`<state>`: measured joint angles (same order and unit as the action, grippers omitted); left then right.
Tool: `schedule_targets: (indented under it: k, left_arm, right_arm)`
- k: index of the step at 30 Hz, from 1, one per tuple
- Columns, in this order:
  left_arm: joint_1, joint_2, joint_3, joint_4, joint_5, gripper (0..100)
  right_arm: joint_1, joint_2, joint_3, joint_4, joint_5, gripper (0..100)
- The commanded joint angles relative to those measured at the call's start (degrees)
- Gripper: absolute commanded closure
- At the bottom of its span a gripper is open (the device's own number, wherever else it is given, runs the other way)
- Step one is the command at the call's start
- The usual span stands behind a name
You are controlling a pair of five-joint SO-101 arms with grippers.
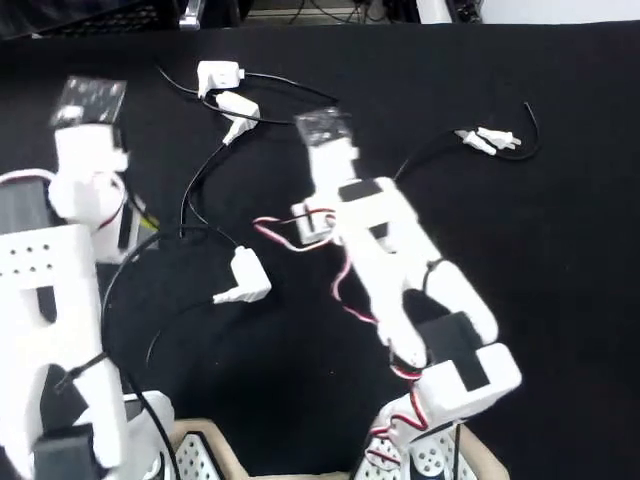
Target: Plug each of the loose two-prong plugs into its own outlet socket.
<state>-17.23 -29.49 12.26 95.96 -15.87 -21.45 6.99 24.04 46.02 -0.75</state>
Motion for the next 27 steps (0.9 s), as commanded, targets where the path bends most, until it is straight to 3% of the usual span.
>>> schedule_targets:
  k: [1,6,17,27]
  left_arm:
    - [-4.53,-5.36,13.76,-8.88,0.09,77]
    - [-6.73,-12.57,30.37,-19.16,0.09,77]
    - [-6.99,-24.44,57.1,-35.16,0.35,77]
    - [-7.16,-39.47,68.44,-38.86,0.44,77]
  right_arm:
    - [-5.1,1.1,-5.41,0.26,0.18,75.0]
    - [-11.87,4.0,-10.95,0.44,0.18,75.0]
    - [-23.47,11.21,-22.9,11.16,-2.9,75.0]
    - [-25.14,15.6,-25.54,14.95,-5.63,75.4]
